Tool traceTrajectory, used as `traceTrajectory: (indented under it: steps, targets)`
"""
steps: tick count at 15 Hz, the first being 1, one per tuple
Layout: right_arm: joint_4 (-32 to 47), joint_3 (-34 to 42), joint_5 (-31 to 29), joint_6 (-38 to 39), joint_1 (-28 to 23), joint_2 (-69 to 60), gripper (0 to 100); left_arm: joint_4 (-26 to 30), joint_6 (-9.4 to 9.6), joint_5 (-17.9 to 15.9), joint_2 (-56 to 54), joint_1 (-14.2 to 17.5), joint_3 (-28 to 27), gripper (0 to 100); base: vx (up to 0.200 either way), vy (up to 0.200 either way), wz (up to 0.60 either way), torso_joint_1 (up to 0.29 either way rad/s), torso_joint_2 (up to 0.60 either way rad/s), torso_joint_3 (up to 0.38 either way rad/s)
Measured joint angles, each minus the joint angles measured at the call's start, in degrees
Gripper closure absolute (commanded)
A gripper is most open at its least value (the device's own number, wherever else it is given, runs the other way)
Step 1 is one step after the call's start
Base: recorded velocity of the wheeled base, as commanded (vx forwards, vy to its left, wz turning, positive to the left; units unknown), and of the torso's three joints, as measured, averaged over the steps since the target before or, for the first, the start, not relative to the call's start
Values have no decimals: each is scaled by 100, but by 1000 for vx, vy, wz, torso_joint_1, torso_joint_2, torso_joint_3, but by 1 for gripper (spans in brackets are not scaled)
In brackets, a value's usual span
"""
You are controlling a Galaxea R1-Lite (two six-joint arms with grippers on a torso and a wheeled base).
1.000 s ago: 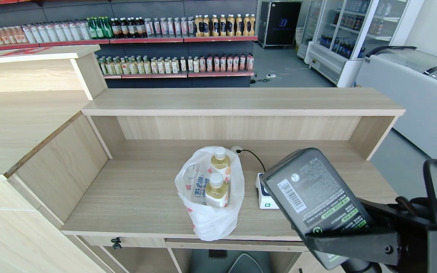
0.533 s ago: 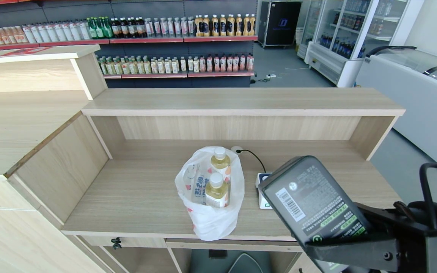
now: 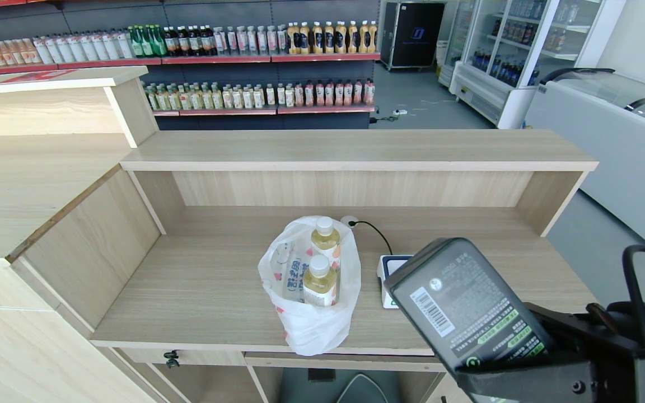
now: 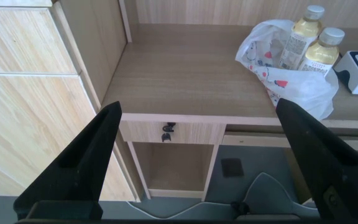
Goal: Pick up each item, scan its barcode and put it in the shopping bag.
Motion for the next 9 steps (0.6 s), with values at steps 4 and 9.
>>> traceTrajectory:
  steps: [4, 9]
  targets:
    - [0, -9, 2, 2, 6, -9, 100, 0, 0, -2, 0, 0, 0, 0, 0, 0, 0, 0, 0, 0]
    - [9, -195, -651, 1950, -282, 57, 100, -2, 2, 0, 0, 0, 0, 0, 0, 0, 0, 0, 0, 0]
